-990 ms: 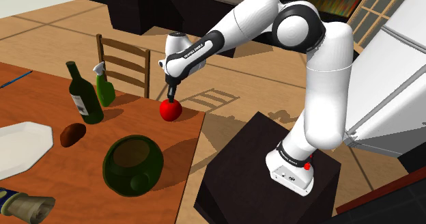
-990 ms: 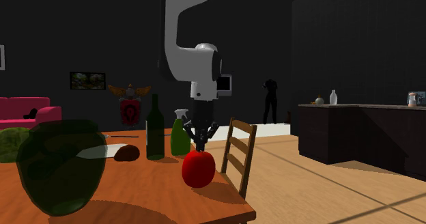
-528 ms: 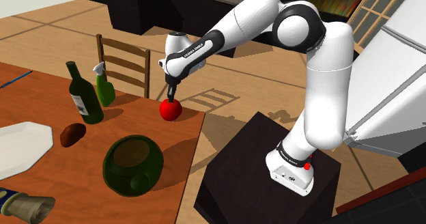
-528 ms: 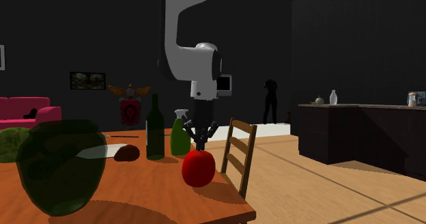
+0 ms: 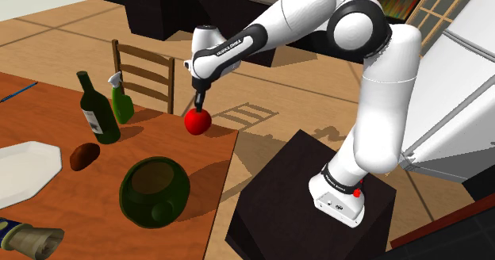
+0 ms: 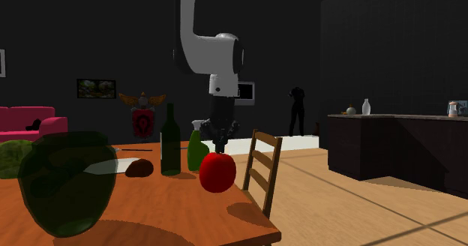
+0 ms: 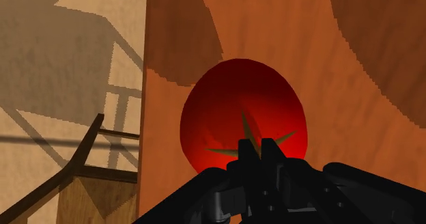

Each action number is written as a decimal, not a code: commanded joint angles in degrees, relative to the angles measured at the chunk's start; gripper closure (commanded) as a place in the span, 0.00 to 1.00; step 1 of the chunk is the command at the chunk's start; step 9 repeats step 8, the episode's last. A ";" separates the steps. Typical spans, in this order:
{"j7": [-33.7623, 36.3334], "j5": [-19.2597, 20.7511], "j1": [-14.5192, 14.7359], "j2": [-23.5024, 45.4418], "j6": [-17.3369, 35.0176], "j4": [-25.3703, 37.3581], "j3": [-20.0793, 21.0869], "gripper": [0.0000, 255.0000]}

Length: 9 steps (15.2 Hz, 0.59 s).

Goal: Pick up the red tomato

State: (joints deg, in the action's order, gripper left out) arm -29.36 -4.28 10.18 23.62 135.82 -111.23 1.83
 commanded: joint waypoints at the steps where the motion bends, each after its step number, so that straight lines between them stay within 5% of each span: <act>1: 0.01 0.03 -0.06 -0.92 -1.26 0.34 -0.04 1.00; 9: 0.24 0.14 -0.07 -3.31 -4.48 1.17 -0.07 1.00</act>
